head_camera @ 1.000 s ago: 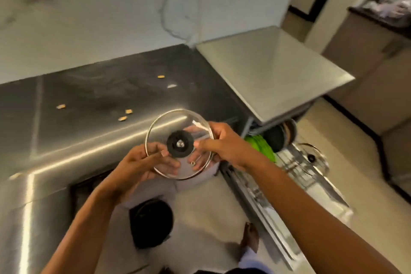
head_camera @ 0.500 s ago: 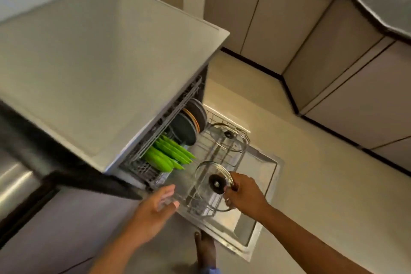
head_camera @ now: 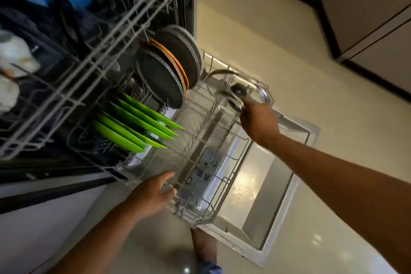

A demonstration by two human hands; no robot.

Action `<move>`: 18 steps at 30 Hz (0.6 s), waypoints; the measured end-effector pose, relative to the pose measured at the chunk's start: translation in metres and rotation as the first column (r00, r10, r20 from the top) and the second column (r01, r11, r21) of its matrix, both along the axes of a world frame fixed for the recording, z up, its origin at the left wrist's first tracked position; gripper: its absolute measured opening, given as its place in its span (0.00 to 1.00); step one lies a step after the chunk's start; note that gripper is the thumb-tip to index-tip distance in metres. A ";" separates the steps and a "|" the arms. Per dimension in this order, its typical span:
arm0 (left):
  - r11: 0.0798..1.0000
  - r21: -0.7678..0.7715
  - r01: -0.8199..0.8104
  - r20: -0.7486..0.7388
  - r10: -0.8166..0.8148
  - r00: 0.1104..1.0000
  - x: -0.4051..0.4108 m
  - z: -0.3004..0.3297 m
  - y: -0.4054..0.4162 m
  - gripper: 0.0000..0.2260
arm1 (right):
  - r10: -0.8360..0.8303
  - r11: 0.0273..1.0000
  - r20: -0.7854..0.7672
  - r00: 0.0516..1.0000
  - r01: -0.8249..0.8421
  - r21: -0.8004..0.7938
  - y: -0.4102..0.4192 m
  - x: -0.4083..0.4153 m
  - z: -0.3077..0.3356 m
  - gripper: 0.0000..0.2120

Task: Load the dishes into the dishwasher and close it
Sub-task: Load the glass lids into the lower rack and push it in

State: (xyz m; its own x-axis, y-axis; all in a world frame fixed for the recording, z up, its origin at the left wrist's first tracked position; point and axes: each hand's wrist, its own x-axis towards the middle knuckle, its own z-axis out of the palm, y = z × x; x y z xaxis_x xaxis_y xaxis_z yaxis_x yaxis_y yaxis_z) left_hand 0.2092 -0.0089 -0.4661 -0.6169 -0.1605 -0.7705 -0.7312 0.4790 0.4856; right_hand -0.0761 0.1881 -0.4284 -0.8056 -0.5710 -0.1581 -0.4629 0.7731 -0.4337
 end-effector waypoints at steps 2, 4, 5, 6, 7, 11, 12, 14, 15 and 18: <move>0.998 -0.036 0.043 0.027 -0.042 0.999 0.007 -0.017 -0.005 0.26 | 0.010 1.000 -0.030 0.999 -0.011 -0.009 -0.008 -0.013 -0.016 0.25; 0.992 -0.064 0.109 0.073 -0.104 0.992 0.014 -0.028 -0.010 0.27 | 0.014 1.000 -0.029 0.999 -0.014 -0.002 -0.012 -0.023 -0.026 0.25; 0.987 -0.075 0.142 0.093 -0.135 0.986 0.016 -0.032 -0.011 0.27 | 0.009 1.000 -0.020 1.000 -0.009 -0.010 -0.013 -0.027 -0.030 0.25; 0.982 -0.083 0.171 0.107 -0.161 0.981 0.017 -0.034 -0.011 0.26 | 0.004 1.000 -0.001 1.000 -0.004 -0.025 -0.012 -0.030 -0.033 0.25; 0.976 -0.095 0.197 0.115 -0.186 0.976 0.017 -0.036 -0.011 0.26 | 0.000 0.999 0.021 1.000 0.001 -0.042 -0.010 -0.032 -0.035 0.25; 0.963 -0.126 0.236 0.080 -0.228 0.970 0.007 -0.035 -0.008 0.26 | 0.014 0.996 0.051 0.999 -0.009 -0.085 0.001 -0.033 -0.038 0.21; 0.963 -0.145 0.227 0.047 -0.222 0.974 0.002 -0.034 -0.008 0.26 | 0.021 0.995 0.040 0.999 -0.017 -0.098 0.003 -0.031 -0.038 0.22; 0.972 -0.156 0.177 -0.017 -0.182 0.983 -0.009 -0.034 -0.006 0.25 | 0.026 0.992 0.028 0.999 -0.023 -0.123 0.005 -0.030 -0.038 0.22; 0.982 -0.133 0.136 -0.038 -0.143 0.989 -0.015 -0.036 -0.006 0.25 | 0.027 0.991 0.025 0.999 -0.023 -0.135 0.006 -0.030 -0.037 0.22; 0.998 -0.053 0.041 -0.010 -0.042 0.999 -0.027 -0.043 -0.004 0.26 | 0.043 0.987 0.027 0.999 -0.038 -0.153 0.007 -0.028 -0.037 0.21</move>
